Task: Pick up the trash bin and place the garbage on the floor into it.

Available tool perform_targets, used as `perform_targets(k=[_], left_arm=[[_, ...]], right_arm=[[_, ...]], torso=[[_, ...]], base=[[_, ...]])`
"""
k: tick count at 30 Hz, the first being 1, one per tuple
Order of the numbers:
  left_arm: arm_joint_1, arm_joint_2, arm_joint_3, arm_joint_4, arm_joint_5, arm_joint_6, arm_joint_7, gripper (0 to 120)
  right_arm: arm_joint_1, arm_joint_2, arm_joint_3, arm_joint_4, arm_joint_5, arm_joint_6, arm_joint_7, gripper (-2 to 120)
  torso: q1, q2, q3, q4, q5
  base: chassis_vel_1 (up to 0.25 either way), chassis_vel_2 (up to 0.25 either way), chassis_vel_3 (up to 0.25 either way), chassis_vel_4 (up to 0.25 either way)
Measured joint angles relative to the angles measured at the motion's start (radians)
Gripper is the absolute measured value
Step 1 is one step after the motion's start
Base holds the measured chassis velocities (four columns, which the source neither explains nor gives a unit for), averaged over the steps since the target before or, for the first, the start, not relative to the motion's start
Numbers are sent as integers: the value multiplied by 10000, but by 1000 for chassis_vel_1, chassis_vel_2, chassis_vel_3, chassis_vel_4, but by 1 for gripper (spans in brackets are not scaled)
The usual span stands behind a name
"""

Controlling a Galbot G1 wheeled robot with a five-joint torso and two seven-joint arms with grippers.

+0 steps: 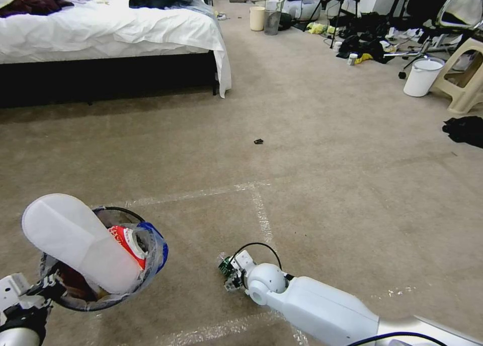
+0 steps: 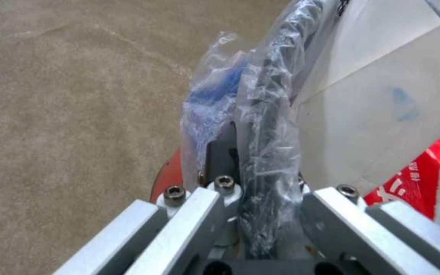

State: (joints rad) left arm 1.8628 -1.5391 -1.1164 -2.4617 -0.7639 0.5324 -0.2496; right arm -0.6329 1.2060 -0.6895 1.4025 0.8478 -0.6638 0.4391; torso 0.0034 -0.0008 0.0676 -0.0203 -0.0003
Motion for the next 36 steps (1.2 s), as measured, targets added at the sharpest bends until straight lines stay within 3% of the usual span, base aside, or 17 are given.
perform_targets(k=[8,17,20,24,28,34,36], left_arm=[[-64,13,31,48,0,-10,-11,1],[-94,20,55,92,20,-22,-12,1],[-95,26,55,93,19,-22,-13,1],[-92,56,54,91,5,-8,-19,1],[-93,56,78,75,0,19,-23,1],[-86,53,101,41,-1,57,-24,1],[-84,52,115,-5,1,87,-28,1]], right_arm=[[-198,100,49,-195,-317,227,-93,55],[-363,17,265,-125,-485,438,-48,30],[-382,-24,343,-61,-516,493,-22,27],[-333,-306,1128,814,-525,643,114,16],[-134,-483,1597,1573,-529,908,105,13],[483,-714,2418,3390,-380,2177,-553,13],[874,-584,2592,4083,-200,3266,-1097,13]], torso=[[0,0,0,0,1],[0,0,-1,0,2],[0,0,0,0,1],[0,0,0,-1,2],[0,0,0,-1,1],[0,0,0,-1,1],[0,0,0,-2,1]], base=[[0,0,0,0],[0,0,0,0],[0,0,0,0],[0,0,0,0],[0,0,0,0],[0,0,0,0],[0,0,0,0]])
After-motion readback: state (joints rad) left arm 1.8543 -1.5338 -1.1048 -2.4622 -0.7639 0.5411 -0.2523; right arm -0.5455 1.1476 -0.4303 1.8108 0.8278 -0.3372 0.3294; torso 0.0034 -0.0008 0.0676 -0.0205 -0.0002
